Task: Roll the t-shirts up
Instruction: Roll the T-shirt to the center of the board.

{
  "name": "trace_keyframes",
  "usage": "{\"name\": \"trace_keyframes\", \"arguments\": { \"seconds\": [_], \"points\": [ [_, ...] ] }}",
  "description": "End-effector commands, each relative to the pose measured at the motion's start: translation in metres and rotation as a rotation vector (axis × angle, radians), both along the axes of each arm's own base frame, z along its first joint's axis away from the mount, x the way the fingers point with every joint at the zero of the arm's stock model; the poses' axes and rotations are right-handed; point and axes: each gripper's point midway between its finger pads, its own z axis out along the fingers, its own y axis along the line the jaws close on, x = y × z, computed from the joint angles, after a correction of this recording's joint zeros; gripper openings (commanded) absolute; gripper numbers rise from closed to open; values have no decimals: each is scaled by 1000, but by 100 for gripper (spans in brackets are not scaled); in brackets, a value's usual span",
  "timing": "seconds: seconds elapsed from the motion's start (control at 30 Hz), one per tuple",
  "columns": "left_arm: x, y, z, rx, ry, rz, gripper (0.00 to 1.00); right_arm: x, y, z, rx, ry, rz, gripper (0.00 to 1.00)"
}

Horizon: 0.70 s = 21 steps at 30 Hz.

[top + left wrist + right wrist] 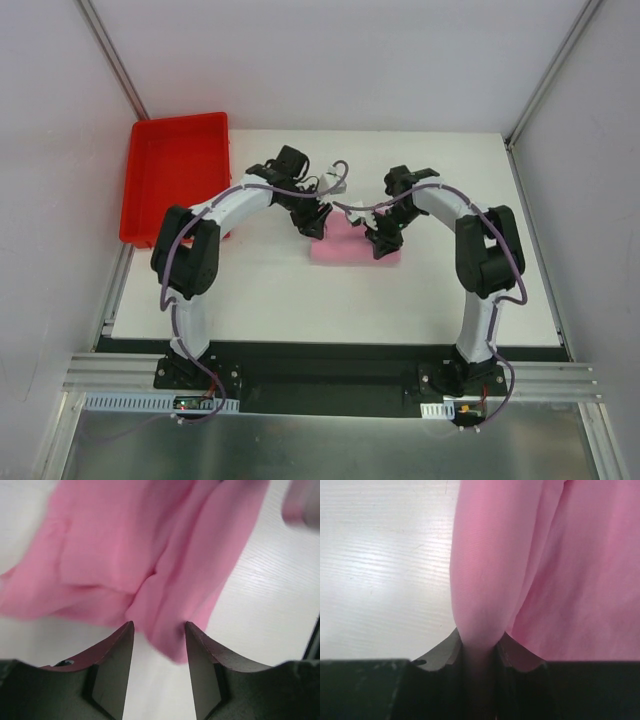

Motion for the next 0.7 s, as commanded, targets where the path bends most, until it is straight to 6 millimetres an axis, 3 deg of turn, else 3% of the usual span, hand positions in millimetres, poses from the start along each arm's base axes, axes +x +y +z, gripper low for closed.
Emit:
{"name": "trace_keyframes", "arguments": {
  "seconds": [0.0, 0.17, 0.33, 0.53, 0.57, 0.6, 0.67],
  "points": [
    [27, 12, 36, -14, -148, 131, 45, -34, -20, 27, -37, 291, -32, 12],
    [8, 5, 24, -55, -52, 103, 45, -33, -29, 25, -73, 456, -103, 12],
    [13, 1, 30, -68, -72, 101, 44, -33, -37, 26, -75, 642, -215, 13],
    [0, 6, 24, 22, -300, -9, 47, -33, -29, 15, -65, 856, -365, 13],
    [-2, -2, 25, 21, -394, -76, 48, -32, -28, 13, -79, 884, -394, 12],
    [-15, 4, 20, 38, -431, -108, 49, -26, -27, 7, -88, 906, -413, 13],
    [-17, 1, 22, 37, -575, -188, 49, -26, -26, 11, -126, 974, -451, 13]
  ]
}}
